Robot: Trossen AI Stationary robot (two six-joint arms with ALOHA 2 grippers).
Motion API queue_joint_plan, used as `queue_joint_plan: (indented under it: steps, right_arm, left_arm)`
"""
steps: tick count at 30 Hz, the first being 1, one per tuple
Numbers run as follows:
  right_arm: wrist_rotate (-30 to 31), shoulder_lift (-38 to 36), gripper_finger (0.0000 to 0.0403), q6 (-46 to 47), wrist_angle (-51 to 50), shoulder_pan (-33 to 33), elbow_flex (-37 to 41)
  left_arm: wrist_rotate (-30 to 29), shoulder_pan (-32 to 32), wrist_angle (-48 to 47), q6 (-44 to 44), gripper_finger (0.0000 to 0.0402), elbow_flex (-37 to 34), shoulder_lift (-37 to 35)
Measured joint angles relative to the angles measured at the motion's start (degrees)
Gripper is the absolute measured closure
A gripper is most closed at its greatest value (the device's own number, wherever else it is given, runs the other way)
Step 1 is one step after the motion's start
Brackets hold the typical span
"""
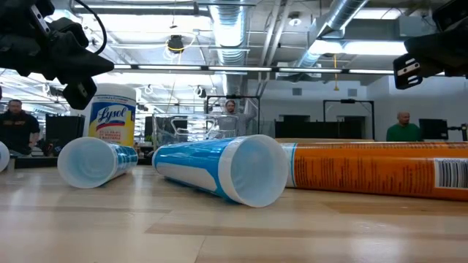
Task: Pick & place silicon tubes, Sealant and Lysol wipes
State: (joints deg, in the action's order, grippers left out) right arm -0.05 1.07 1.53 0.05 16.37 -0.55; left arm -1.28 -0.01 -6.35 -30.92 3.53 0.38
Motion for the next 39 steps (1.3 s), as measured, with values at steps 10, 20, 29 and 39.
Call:
queue_joint_plan:
  steps: [10, 20, 29, 39]
  right_arm:
    - [0.0, 0.0, 0.0403, 0.0, 0.0, 0.0, 0.0]
    - [0.1, 0.0, 0.0403, 0.0, 0.5, 0.0, 0.0]
    - [0.3, 0.0, 0.0403, 0.0, 3.6, 0.0, 0.1]
    - [6.4, 0.0, 0.0403, 0.8, 17.2, 0.0, 0.1]
  left_arm:
    - [0.0, 0.0, 0.0, 0.0, 0.0402, 0.0, 0.0]
    - [0.0, 0.0, 0.0, 0.1, 0.0402, 0.0, 0.0]
    - [0.0, 0.0, 0.0, 3.2, 0.0402, 0.0, 0.0]
    - [0.0, 0.0, 0.0, 3.2, 0.0402, 0.0, 0.0]
